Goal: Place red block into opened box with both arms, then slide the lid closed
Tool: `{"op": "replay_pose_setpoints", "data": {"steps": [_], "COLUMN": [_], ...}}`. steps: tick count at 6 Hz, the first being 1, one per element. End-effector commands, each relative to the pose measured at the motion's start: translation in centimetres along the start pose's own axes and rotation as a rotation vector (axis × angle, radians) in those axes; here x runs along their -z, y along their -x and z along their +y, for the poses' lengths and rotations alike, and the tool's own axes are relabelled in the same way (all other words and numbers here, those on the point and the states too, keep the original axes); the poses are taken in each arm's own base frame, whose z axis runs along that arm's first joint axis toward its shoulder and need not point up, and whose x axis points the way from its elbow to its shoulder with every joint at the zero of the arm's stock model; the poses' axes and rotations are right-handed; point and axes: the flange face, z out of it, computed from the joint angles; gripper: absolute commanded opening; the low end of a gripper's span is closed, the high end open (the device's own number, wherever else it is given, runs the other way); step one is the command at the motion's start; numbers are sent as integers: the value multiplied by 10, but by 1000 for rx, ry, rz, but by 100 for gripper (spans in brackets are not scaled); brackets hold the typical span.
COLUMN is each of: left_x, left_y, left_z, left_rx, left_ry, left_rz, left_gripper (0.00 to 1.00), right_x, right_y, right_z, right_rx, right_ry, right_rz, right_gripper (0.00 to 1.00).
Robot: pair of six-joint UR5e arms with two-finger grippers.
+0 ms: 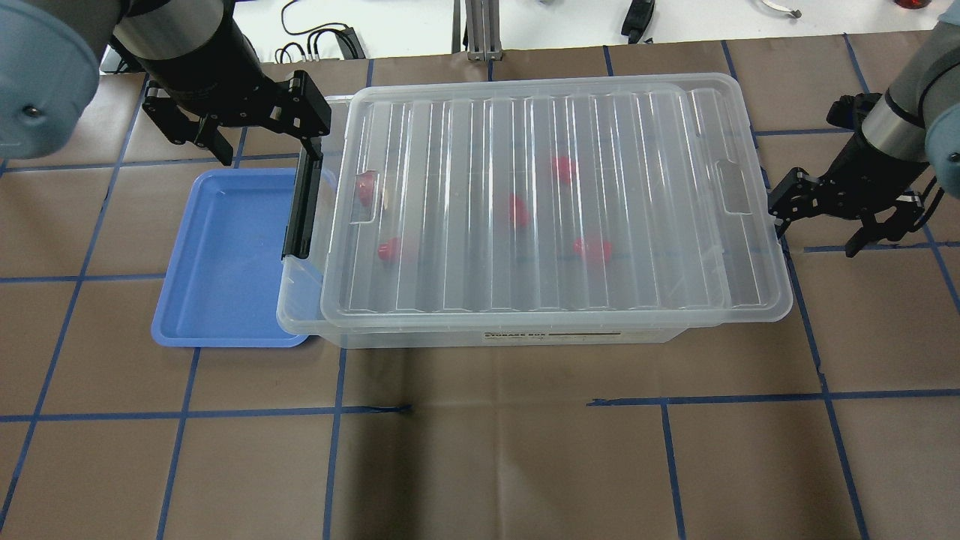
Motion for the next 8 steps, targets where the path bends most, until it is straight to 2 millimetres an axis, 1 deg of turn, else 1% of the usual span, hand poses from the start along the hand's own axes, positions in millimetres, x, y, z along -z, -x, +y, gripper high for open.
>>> {"op": "replay_pose_setpoints", "data": {"steps": [1,2,4,5,6,7,8], "left_x": [-1,0,-1,0,0,0,-1], "left_y": [0,0,0,0,0,0,0], "left_z": [0,0,0,0,0,0,0], "left_rx": [0,0,0,0,0,0,0], "left_ry": [2,0,2,0,0,0,2], "left_rz": [0,0,0,0,0,0,0], "left_gripper": [98,98,98,98,98,98,98], "right_x": [-2,-3,0,5,27,78,116], "right_y": [26,34,34,34,36,52,75], "right_z": [6,8,8,6,4,7,15], "right_rx": [-9,2,3,3,9,38,81], "right_ry": [1,1,-5,-16,-60,-119,-148], "right_rz": [8,11,11,12,15,21,38], "right_gripper": [100,100,100,100,100,100,100]}}
